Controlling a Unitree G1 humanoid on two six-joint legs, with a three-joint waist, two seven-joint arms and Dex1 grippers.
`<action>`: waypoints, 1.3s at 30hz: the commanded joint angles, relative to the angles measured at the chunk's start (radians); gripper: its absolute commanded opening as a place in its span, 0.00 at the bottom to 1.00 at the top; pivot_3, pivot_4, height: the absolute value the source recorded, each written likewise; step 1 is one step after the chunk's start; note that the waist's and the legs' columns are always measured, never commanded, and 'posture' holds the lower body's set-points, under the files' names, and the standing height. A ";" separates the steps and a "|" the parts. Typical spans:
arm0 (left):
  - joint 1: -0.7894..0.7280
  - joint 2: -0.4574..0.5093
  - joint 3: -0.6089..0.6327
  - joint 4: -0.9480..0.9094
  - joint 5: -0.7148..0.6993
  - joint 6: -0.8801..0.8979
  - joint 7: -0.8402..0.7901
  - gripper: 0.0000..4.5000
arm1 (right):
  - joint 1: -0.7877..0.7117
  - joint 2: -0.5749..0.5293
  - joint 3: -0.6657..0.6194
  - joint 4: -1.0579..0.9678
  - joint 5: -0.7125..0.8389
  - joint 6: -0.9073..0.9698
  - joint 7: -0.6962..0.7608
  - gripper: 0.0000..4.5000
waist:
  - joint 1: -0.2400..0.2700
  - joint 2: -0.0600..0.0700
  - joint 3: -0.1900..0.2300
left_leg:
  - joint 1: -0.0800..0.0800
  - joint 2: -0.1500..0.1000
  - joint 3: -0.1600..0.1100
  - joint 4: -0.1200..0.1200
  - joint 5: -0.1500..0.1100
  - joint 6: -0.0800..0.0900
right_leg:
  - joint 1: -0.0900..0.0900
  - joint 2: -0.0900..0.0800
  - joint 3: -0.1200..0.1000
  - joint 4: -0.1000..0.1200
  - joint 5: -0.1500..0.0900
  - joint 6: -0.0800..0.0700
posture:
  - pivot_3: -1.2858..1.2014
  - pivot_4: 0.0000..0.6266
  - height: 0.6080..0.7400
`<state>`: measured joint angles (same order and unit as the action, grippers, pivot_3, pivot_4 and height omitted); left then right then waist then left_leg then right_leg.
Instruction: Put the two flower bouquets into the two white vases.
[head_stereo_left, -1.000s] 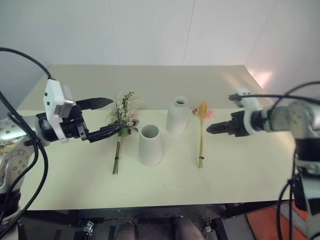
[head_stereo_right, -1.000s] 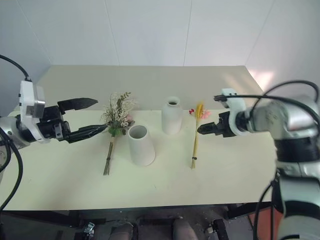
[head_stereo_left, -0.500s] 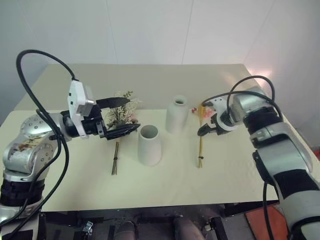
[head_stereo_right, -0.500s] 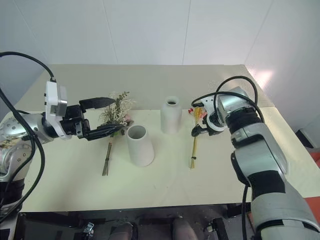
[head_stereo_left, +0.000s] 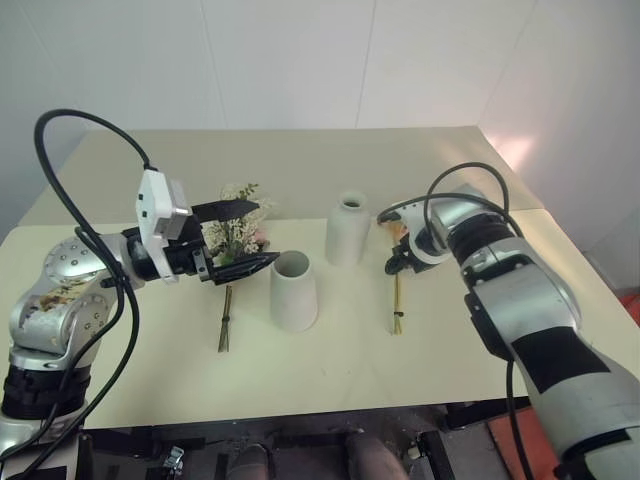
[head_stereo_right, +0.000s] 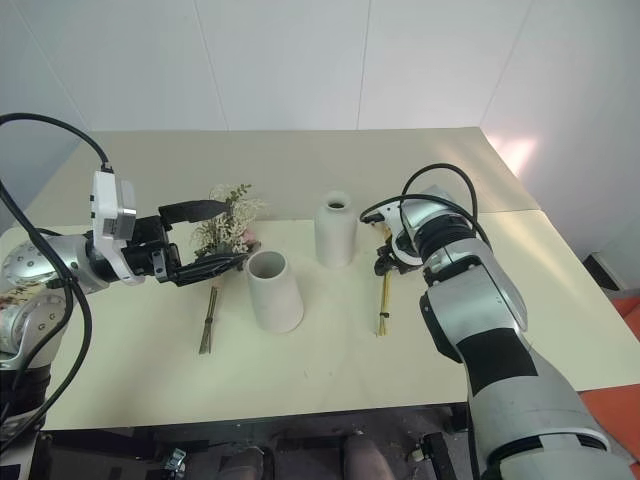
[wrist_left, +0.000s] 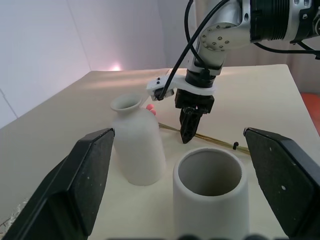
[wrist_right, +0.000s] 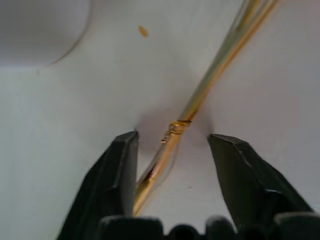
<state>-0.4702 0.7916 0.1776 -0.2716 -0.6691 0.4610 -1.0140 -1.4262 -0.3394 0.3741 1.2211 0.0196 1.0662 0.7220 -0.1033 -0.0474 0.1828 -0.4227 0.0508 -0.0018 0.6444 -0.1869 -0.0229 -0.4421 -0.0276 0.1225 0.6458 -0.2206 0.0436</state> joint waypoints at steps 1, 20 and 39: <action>-0.003 0.008 0.030 -0.028 0.000 -0.022 0.001 1.00 | -0.010 -0.008 -0.029 -0.010 -0.024 0.010 0.021 0.23 | 0.000 0.000 0.000 | 0.000 0.000 0.000 0.000 0.000 0.000 | 0.000 0.000 0.000 0.000 0.000 0.000 | 0.52 0.24 1.00; -0.131 -0.007 -0.008 0.074 -0.023 0.096 0.025 1.00 | 0.315 -0.069 -0.758 -0.951 0.213 -0.178 -0.445 0.00 | -0.003 0.001 0.001 | 0.000 -0.001 -0.001 0.000 0.000 0.000 | 0.000 0.000 0.000 0.000 -0.001 0.003 | 0.52 0.24 1.00; -0.193 0.008 -0.018 0.042 -0.029 0.245 0.060 1.00 | 0.261 0.135 -0.607 -1.034 0.326 -0.594 -0.398 0.00 | -0.016 0.002 0.002 | 0.001 0.000 -0.002 0.000 0.000 0.000 | 0.001 0.001 0.000 0.001 0.000 0.001 | 0.52 0.24 1.00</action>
<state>-0.6571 0.7842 0.1312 -0.1907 -0.6869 0.7021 -0.9587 -1.1288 -0.2019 -0.2314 0.2043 0.3361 0.5151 0.3234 -0.1193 -0.0449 0.1844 -0.4222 0.0506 -0.0040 0.6443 -0.1869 -0.0228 -0.4412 -0.0270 0.1223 0.6468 -0.2202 0.0445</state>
